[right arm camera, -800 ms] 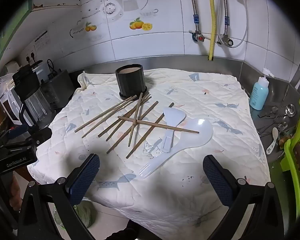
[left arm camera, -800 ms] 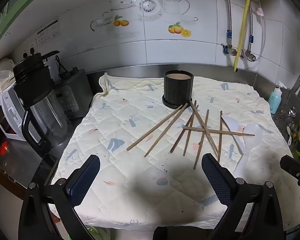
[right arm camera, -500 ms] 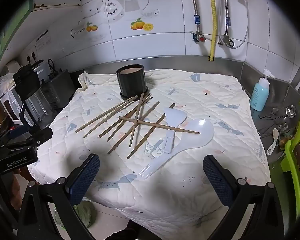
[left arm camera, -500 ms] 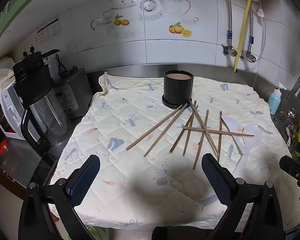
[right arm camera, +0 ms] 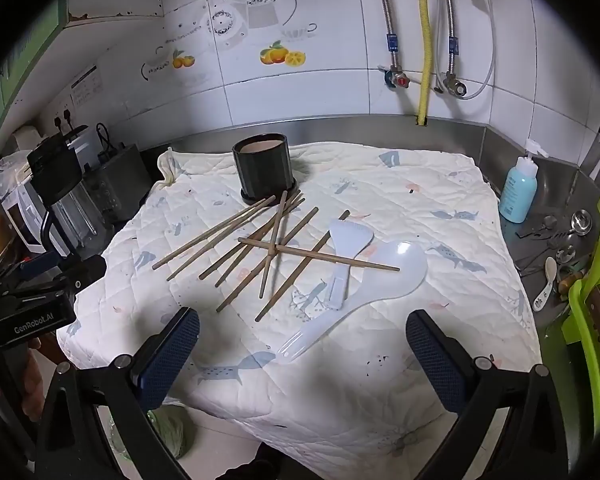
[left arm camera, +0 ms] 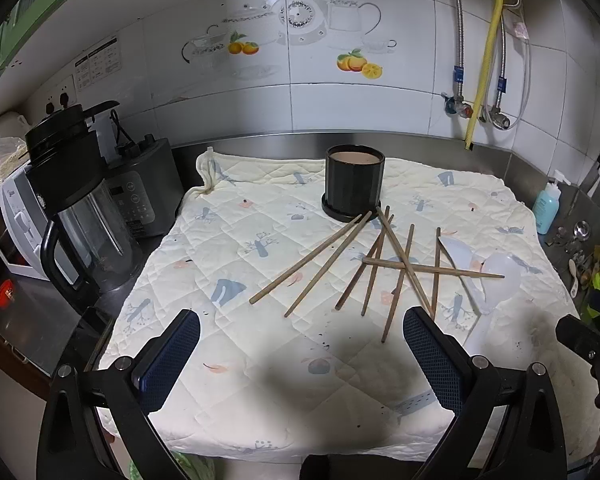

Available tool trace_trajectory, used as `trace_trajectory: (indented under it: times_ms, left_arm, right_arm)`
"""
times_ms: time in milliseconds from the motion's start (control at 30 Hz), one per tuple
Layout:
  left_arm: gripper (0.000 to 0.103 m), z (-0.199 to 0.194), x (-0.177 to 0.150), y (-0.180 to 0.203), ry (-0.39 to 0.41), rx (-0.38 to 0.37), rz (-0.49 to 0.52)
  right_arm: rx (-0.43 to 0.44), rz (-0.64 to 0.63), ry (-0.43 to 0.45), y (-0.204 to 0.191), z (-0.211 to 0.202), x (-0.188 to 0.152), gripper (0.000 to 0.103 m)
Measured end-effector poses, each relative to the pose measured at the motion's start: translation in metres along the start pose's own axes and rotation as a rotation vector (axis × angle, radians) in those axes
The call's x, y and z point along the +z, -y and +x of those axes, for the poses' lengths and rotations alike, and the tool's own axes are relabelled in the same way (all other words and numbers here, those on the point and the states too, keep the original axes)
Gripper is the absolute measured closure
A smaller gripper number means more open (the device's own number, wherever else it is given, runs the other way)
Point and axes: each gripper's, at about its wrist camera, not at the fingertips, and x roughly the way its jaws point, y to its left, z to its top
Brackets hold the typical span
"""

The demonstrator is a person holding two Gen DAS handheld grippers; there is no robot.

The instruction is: Organize utensils

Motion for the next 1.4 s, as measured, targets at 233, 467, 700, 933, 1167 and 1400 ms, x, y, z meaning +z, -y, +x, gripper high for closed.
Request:
trace_trajectory:
  times_ms: [233,467,700,933,1167,1400]
  left_arm:
    - [0.0,-0.0006,-0.0012,0.0023,-0.003,0.002,-0.004]
    - [0.0,-0.0008,-0.0007,0.0007,0.005,0.003,-0.009]
    - [0.0,-0.0018,0.001,0.0013,0.006,0.002,-0.007]
    - [0.0,-0.0021,0.0019,0.0013,0.004,0.002,-0.013]
    - [0.0,-0.002,0.0044,0.0001,0.007,0.005,-0.015]
    - [0.0,-0.0018,0.0045,-0.0003,0.008,0.007,-0.016]
  right_arm:
    - [0.005,0.004,0.011,0.0014,-0.0038,0.0016,0.0]
    - [0.01,0.002,0.027,-0.0011,-0.0045,0.004,0.0]
    - [0.011,0.004,0.033,0.0,-0.005,0.0039,0.0]
    - [0.015,0.003,0.043,-0.0012,-0.0071,0.0052,0.0]
    - [0.016,0.004,0.045,-0.0029,-0.007,0.006,0.0]
    - [0.017,0.003,0.046,-0.0021,-0.0069,0.0049,0.0]
